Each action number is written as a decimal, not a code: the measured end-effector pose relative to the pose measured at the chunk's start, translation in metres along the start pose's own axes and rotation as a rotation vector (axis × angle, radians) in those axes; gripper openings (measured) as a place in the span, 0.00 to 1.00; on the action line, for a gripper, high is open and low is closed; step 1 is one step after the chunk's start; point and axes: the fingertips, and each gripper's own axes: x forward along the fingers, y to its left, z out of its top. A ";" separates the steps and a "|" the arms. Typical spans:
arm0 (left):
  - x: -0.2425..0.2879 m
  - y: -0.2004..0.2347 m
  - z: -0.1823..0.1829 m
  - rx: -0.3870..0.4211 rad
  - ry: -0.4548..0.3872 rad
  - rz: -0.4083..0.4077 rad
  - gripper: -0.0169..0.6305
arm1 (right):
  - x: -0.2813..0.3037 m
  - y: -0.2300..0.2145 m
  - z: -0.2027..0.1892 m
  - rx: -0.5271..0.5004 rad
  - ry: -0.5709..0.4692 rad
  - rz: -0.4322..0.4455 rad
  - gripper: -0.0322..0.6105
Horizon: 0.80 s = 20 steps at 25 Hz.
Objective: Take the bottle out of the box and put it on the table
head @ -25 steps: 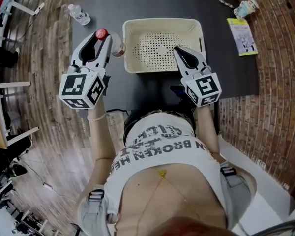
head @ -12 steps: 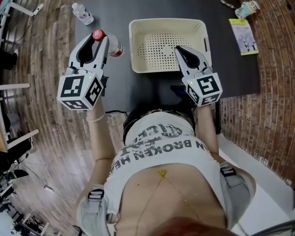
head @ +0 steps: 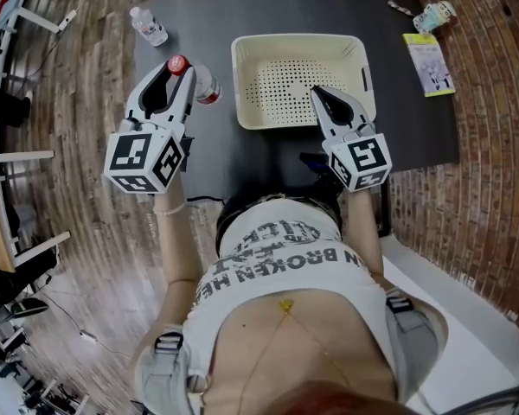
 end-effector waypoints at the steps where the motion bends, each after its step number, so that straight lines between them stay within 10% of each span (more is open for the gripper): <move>1: -0.001 0.001 0.000 0.000 0.000 0.000 0.25 | 0.000 0.001 0.000 0.000 0.000 -0.001 0.07; 20: -0.012 0.021 -0.005 0.002 0.010 0.011 0.25 | 0.012 0.017 0.003 -0.002 -0.003 0.006 0.07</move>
